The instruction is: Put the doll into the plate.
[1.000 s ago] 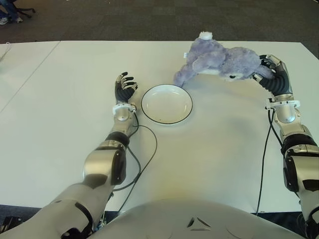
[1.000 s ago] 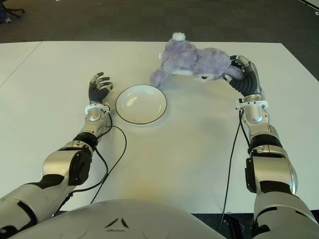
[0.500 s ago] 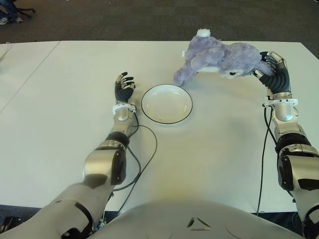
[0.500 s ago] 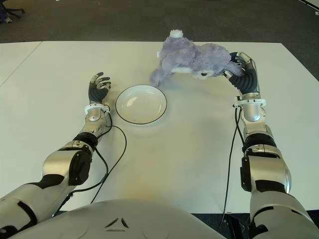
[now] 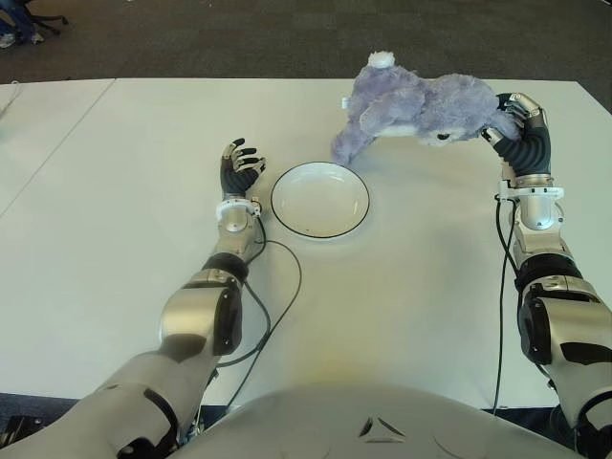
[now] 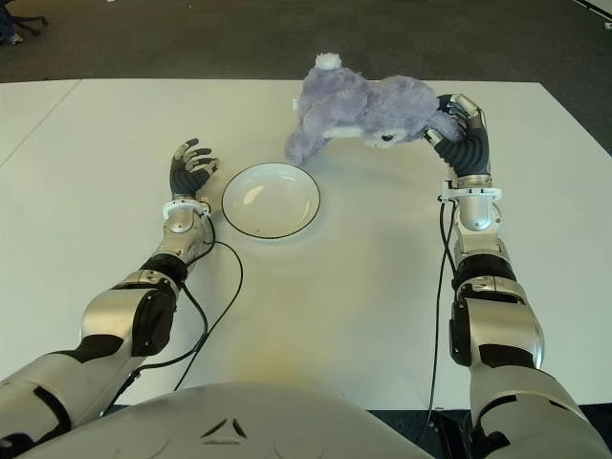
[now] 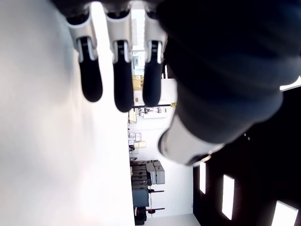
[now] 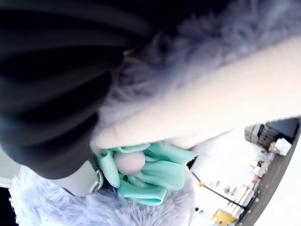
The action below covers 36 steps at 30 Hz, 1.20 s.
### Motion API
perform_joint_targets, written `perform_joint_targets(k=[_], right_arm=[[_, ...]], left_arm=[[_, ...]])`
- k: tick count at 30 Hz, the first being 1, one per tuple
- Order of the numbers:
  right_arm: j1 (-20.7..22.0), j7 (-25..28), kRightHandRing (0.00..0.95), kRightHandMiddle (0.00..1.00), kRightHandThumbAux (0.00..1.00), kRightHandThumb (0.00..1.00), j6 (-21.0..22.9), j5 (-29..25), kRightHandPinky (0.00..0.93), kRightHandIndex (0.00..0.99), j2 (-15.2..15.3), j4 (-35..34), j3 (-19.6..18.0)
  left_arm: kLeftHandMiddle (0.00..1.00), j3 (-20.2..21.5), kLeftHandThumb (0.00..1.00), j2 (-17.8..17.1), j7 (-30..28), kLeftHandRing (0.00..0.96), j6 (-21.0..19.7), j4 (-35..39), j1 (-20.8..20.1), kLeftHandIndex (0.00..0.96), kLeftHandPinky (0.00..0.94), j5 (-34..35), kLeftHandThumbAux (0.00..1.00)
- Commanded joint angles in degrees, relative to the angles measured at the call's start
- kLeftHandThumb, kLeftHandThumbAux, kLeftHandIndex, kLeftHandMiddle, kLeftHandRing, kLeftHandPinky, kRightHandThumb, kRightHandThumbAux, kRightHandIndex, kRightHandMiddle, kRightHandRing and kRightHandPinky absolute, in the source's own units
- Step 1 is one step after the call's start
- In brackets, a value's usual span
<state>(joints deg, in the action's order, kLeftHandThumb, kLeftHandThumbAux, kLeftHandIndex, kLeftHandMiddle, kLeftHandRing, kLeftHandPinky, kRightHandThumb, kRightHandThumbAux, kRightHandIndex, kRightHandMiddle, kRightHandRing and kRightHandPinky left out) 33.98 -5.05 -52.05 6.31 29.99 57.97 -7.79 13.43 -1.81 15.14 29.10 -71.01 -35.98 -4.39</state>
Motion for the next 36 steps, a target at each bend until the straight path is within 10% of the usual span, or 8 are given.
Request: perform_joint_targets(k=[1,36], right_arm=[[-0.4,0.5,0.858,0.836,0.711,0.706,-1.5,-1.5,0.829,0.441,-1.6,-2.4,-0.6],[3.9,-4.7,0.865,0.856,0.714,0.703,-1.3,5.4,0.853,0.44,-4.9,-17.6,1.0]], left_arm=[[0.334,1.1,0.418,2.5,-1.3,0.347,-6.0,-6.8,9.3,0.225,0.354,1.0,0.931],[0.34,1.2,0.379,1.7,-1.2,0.357,-7.0,-6.9,9.3,0.203,0.365,0.1,0.932]])
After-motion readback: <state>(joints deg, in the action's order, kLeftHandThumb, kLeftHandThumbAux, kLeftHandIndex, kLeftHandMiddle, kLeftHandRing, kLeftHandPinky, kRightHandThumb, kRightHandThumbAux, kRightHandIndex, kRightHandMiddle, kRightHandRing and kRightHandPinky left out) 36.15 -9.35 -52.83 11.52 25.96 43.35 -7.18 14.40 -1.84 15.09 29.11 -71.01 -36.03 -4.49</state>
